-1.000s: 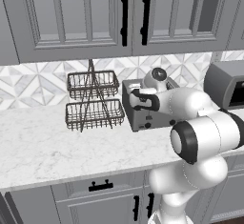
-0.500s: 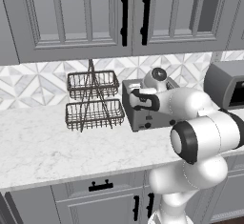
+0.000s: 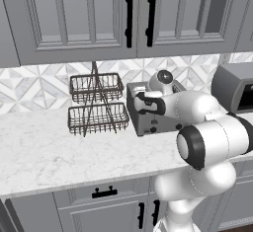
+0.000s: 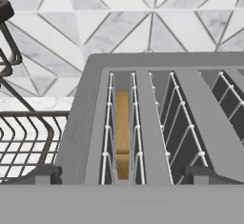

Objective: Start the toaster. Once the lever pops up, take the bread to the plate on the dining counter.

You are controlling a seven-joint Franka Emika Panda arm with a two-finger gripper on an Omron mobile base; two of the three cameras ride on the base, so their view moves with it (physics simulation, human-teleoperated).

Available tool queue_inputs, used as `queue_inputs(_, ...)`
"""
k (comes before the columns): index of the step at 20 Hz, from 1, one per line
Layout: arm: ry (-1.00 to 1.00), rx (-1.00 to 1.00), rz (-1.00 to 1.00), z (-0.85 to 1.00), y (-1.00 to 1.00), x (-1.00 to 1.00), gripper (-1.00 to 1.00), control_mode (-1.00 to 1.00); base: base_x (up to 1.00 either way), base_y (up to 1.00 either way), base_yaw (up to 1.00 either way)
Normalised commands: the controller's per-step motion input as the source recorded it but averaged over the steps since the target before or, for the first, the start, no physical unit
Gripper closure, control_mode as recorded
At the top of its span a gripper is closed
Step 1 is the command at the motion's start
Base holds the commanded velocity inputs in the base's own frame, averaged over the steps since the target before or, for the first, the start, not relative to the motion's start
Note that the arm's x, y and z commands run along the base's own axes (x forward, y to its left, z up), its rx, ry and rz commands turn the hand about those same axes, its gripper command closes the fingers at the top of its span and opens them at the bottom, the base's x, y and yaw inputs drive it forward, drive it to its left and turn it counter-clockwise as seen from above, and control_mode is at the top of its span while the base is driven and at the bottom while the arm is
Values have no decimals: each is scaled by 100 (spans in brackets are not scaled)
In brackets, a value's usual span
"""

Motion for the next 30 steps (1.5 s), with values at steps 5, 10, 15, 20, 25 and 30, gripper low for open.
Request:
queue_inputs(5,0,0,0,0,0,0,-100,-100,0,0,0)
queue_inputs(10,0,0,0,0,0,0,-100,-100,0,0,0)
queue_inputs(15,0,0,0,0,0,0,-100,-100,0,0,0)
queue_inputs(20,0,0,0,0,0,0,-100,-100,0,0,0)
queue_inputs(25,0,0,0,0,0,0,-100,-100,0,0,0)
queue_inputs(30,0,0,0,0,0,0,-100,-100,0,0,0)
